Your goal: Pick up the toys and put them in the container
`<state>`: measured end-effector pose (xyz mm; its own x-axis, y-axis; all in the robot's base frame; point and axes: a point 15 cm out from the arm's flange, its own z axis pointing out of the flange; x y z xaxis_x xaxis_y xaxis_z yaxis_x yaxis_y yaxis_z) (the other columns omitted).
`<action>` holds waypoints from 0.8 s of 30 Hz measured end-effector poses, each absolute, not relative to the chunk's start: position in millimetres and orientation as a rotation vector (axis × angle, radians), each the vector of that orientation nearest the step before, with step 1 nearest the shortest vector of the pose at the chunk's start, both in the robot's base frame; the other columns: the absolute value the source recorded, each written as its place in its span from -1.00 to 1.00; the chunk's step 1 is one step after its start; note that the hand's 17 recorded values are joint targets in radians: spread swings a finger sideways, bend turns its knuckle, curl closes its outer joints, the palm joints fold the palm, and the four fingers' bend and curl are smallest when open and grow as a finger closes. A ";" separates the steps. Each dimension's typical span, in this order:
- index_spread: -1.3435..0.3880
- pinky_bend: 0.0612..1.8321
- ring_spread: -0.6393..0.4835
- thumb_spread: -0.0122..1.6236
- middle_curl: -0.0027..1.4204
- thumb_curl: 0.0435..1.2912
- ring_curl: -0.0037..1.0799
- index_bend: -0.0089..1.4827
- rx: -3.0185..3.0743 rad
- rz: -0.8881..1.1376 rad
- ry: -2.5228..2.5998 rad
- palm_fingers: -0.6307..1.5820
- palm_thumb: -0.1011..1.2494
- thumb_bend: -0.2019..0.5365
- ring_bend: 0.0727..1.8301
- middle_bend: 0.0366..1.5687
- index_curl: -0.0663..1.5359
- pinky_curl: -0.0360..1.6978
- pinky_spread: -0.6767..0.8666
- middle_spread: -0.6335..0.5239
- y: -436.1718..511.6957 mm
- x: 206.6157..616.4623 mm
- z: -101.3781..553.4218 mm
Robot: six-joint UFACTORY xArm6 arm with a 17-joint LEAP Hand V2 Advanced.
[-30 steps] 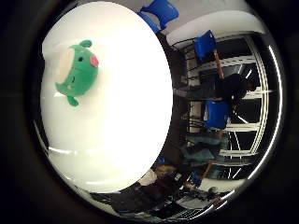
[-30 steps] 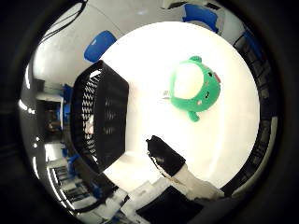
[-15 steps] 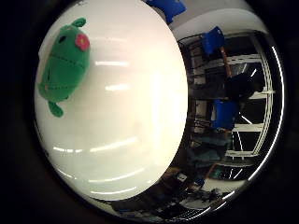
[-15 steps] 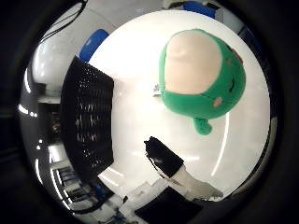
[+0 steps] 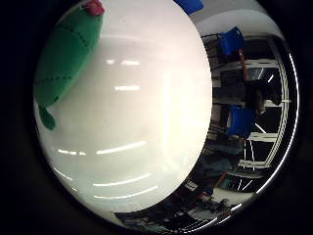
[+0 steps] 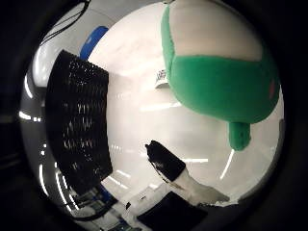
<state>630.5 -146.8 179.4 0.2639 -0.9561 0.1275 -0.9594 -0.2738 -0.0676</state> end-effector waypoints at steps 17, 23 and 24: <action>0.17 0.44 -0.34 0.37 0.07 -0.51 0.19 0.35 2.469 0.116 -2.054 0.64 0.32 -0.44 0.35 0.47 -0.13 -0.24 -0.49 -0.29 -144.2 622.3 187.8; 0.27 0.52 -0.32 0.36 0.18 -0.36 0.39 0.57 2.486 -0.013 -2.102 0.53 0.64 -0.39 0.47 0.68 0.03 -0.07 -0.38 -0.22 -127.9 597.8 227.1; 0.28 0.51 -0.31 0.36 0.19 -0.33 0.42 0.58 2.487 -0.048 -2.092 0.52 0.67 -0.41 0.48 0.69 0.04 -0.03 -0.36 -0.21 -120.9 590.1 235.4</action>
<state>590.1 -120.9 235.4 0.1736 -0.9805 -0.0923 -0.9837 -0.1681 -0.0641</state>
